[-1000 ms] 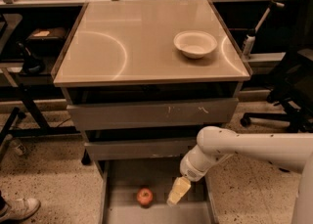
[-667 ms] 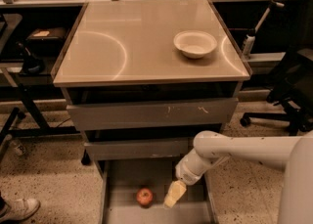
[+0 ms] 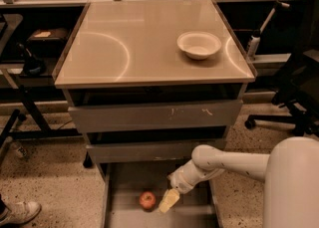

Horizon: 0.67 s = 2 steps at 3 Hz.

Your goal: Pick apple from bottom drawer and place on counter

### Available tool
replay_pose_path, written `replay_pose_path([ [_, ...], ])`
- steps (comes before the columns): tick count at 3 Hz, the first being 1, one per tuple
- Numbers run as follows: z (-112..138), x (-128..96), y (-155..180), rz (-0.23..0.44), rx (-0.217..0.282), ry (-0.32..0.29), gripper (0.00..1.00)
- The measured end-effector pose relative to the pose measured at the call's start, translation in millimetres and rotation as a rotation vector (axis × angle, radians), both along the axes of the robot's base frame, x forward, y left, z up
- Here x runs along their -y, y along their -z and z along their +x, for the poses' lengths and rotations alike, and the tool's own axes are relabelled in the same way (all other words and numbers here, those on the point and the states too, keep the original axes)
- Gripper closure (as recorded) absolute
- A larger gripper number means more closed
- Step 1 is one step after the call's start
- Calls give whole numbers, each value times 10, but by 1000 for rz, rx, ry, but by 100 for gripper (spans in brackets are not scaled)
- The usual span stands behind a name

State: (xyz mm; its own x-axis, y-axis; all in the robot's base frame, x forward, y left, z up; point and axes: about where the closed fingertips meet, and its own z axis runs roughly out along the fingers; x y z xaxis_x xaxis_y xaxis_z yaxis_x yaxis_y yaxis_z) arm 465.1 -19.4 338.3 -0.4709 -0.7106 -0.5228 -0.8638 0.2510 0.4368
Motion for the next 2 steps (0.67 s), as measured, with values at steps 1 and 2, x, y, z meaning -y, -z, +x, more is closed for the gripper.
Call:
replay_pose_path([
  [1, 0, -1, -1, 0, 0, 0, 0],
  [2, 82, -105, 231, 48, 3, 13, 0],
])
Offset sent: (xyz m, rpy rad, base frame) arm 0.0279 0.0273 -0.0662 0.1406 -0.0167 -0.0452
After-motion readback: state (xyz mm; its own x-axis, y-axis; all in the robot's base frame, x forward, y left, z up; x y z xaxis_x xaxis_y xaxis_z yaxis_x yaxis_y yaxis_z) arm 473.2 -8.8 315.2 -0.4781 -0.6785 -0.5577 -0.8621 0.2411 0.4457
